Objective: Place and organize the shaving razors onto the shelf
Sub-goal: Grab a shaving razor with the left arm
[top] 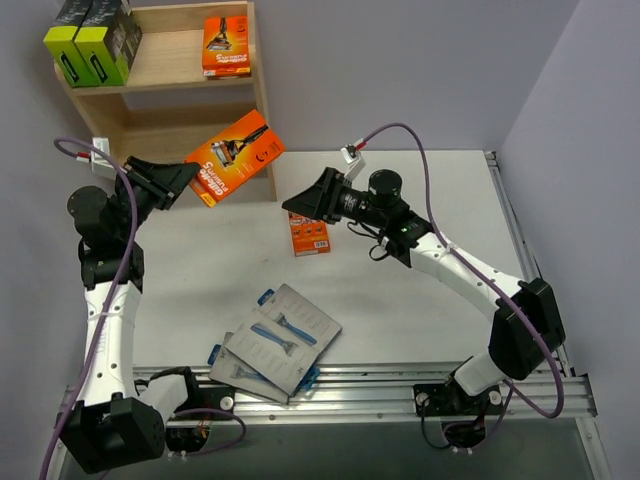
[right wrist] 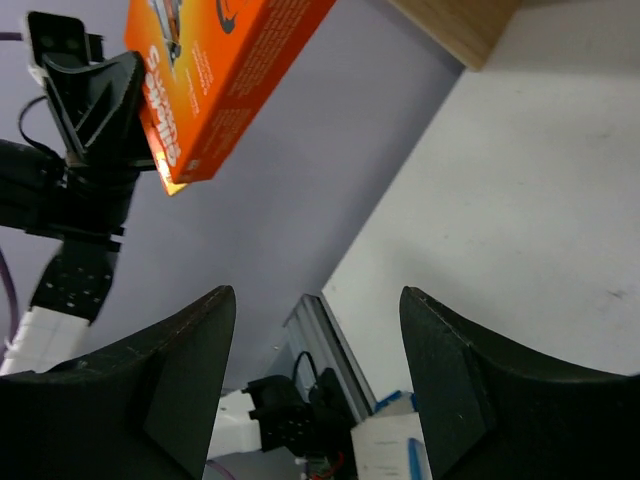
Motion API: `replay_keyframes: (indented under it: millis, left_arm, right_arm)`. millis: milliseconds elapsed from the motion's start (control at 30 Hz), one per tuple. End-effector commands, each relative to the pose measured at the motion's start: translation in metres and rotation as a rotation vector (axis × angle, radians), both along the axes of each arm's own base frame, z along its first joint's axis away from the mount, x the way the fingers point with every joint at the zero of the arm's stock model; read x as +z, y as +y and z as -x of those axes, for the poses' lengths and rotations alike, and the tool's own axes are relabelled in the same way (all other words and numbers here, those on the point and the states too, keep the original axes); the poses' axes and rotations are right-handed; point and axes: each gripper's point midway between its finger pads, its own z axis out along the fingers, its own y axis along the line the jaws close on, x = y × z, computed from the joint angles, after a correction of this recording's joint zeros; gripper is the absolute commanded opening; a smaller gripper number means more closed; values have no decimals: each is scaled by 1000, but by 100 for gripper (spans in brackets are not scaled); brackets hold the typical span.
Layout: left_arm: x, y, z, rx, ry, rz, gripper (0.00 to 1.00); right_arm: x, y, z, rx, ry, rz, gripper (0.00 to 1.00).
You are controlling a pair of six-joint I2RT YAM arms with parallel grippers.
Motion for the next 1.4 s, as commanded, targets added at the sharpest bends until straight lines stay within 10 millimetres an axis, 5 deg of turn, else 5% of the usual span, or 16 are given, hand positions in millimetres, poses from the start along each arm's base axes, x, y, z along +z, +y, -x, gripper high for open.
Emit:
replay_keyframes:
  millis: [0, 200, 433, 567, 733, 867, 1367]
  left_arm:
    - [59, -2, 24, -5, -198, 97, 3]
    - [61, -5, 35, -53, -214, 223, 2]
    - [44, -8, 41, -65, -188, 256, 2]
    - [36, -9, 43, -68, -175, 271, 2]
    - [25, -12, 45, -81, -145, 272, 3]
    - [13, -17, 47, -105, -109, 256, 5]
    - [-8, -31, 60, -128, -71, 101, 8]
  right_arm:
    - [64, 24, 9, 15, -64, -180, 62]
    - [104, 70, 22, 101, -124, -261, 62]
    - [112, 108, 26, 142, -133, -288, 62]
    - [118, 113, 22, 132, -138, -316, 49]
    - [132, 110, 19, 112, -157, -342, 15]
    - [139, 108, 13, 104, -160, -348, 0]
    - [153, 95, -24, 122, -109, -385, 4]
